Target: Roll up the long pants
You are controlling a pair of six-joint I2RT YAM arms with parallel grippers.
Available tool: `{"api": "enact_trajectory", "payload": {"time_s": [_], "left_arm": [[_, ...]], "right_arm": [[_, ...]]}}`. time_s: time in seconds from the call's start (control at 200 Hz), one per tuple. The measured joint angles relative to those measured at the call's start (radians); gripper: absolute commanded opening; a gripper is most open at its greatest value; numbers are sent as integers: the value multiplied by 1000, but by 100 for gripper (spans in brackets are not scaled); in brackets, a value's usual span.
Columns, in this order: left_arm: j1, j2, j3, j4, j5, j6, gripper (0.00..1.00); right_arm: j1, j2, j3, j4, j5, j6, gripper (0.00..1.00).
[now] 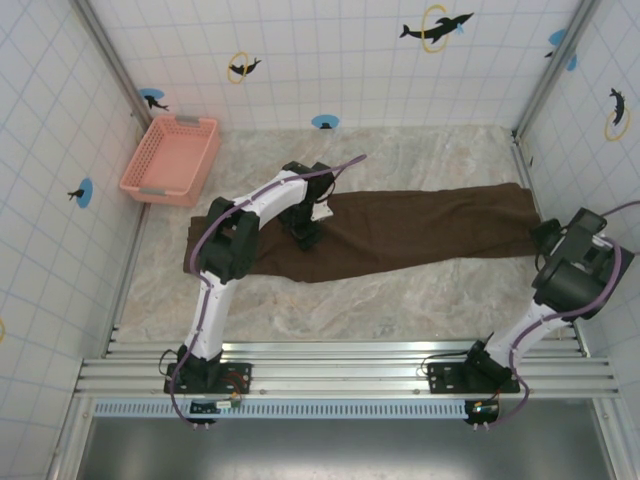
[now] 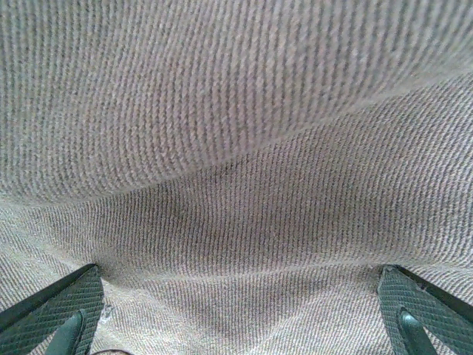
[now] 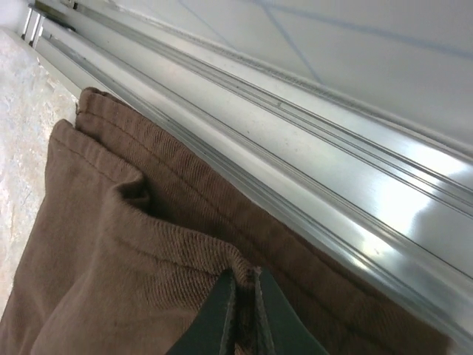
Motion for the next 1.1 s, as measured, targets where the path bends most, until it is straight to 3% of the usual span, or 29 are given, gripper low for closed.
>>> {"api": "enact_trajectory", "payload": {"time_s": [0.24, 0.51, 0.535, 0.601, 0.656, 0.821, 1.101], "left_arm": [[0, -1, -2, 5, 15, 0, 98], [0, -16, -29, 26, 19, 0, 97], [0, -17, -31, 27, 19, 0, 97], [0, -20, -35, 32, 19, 0, 98], [0, -23, -39, 35, 19, 0, 97], [0, -23, -40, 37, 23, 0, 97], [0, -23, -40, 39, 34, 0, 98]], "right_arm": [[-13, -246, -27, -83, 60, -40, 10], [-34, -270, -26, -233, 77, -90, 12], [-34, -269, -26, -242, 79, -91, 17], [-35, -263, -26, -266, 87, -103, 43], [-36, -255, -26, -281, 100, -101, 53], [-36, -243, -39, -318, 109, -104, 61], [-37, -282, -191, -293, 90, -66, 64]]}}
